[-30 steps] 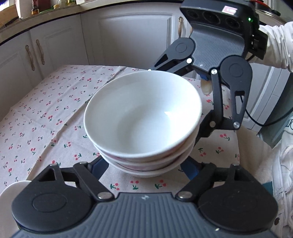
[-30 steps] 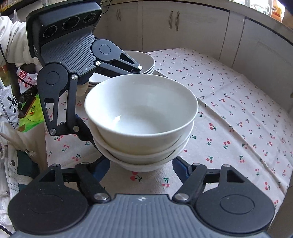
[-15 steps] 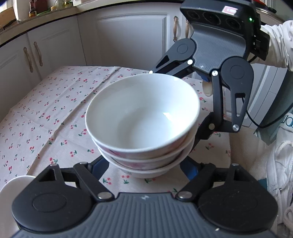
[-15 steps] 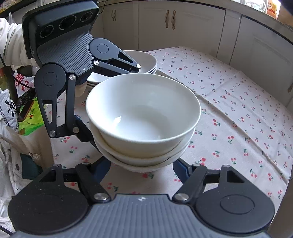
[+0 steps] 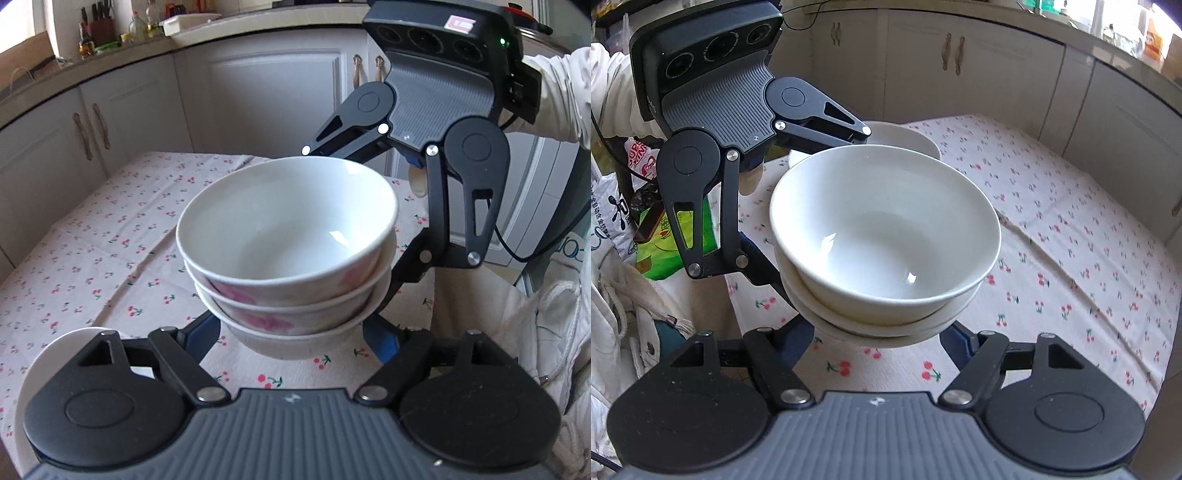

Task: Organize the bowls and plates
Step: 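Lift the bowl stack with both tools and carry it toward the plate stack, then lower the bowl stack onto the plate stack with both tools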

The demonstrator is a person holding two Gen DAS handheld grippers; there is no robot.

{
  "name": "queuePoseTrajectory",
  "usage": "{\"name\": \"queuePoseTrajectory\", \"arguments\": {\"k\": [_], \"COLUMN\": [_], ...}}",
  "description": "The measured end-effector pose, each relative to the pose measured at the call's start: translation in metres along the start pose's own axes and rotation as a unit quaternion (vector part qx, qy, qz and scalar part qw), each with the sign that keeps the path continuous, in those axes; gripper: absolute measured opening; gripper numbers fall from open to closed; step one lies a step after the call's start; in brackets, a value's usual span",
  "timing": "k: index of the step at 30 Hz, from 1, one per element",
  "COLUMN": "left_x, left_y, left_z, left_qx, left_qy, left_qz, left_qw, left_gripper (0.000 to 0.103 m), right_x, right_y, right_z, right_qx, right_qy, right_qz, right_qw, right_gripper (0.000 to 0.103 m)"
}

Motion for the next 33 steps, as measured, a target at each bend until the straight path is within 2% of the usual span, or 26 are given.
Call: {"name": "queuePoseTrajectory", "arguments": {"k": [9, 23, 33], "left_x": [-0.004, -0.025, -0.04], "left_y": [-0.037, -0.083, -0.102], "left_z": [0.01, 0.028, 0.068], "left_qx": [0.033, 0.073, 0.108], "left_qy": [-0.008, -0.039, -0.044], "left_qz": [-0.011, -0.022, -0.026], "left_qw": [0.9994, 0.9964, 0.9928], "left_gripper": [0.084, 0.084, 0.084], "right_x": [0.038, 0.089, 0.129], "right_y": [0.005, 0.04, 0.072], "right_z": [0.016, 0.032, 0.03], "right_qx": [0.001, 0.017, 0.021], "right_qy": [-0.04, -0.09, -0.119], "right_qz": [-0.008, -0.005, -0.006], "right_qw": [0.999, 0.996, 0.993], "right_gripper": [0.079, 0.079, 0.079]}}
Point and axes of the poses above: each gripper's, at about its wrist camera, not at the fingertips, and y roughly the way its jaws point, z to its left, x to its top, the point moved 4 cm from there along y, roughly the way its jaws point, and after that the axes turned 6 degrees about -z, right-handed, at the moved point
